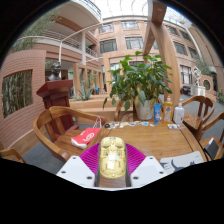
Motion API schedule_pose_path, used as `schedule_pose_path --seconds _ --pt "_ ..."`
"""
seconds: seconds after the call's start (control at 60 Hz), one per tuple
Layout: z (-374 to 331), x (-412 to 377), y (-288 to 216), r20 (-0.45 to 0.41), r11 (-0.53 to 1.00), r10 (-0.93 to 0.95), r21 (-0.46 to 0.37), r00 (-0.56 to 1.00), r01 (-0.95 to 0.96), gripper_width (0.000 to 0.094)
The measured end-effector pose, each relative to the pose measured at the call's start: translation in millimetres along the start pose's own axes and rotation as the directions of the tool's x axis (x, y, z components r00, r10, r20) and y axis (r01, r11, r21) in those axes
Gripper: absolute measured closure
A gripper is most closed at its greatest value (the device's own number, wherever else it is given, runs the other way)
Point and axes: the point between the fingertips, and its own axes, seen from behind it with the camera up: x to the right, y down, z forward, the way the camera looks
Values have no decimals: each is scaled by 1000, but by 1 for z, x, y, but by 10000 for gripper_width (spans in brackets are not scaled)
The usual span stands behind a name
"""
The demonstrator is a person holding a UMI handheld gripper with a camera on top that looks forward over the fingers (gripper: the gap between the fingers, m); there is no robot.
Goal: Arrange mouse
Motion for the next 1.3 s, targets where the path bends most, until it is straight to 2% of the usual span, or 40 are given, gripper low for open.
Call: schedule_pose_path --seconds 0.067,0.133,0.217,0.283,0.333,0.4,0.467,0.567,0.717,0.817,0.85,0.883,0.933,0.967,1.033,1.3 --pt "-23 21 -60 6 994 24 103 1000 -25 589" --pt "-46 60 -100 -34 981 27 192 999 -20 590" --pt "-54 123 -114 -115 976 37 216 993 -12 592" --pt "-53 182 -83 -192 984 38 177 981 -4 594" --pt "-43 218 -60 -251 995 41 98 967 -17 594" --pt "-32 270 12 -307 999 44 1 951 -46 593" --pt "-32 298 49 -362 994 27 -93 932 -65 591" --pt "-29 323 110 -376 976 43 -180 925 -119 586" --pt "-22 331 159 -355 950 68 -263 932 -170 490" --pt "-24 333 157 -366 953 56 -258 929 -159 439" --pt "-29 333 151 -374 954 52 -256 926 -157 395" --pt "-32 333 147 -376 956 46 -254 925 -150 313" --pt "-39 326 140 -369 958 41 -249 928 -141 135" --pt "-43 322 134 -367 961 39 -242 929 -137 68" --pt "-57 312 121 -363 965 39 -227 931 -129 99" --pt "-136 279 71 -383 984 -2 -165 924 -67 85"
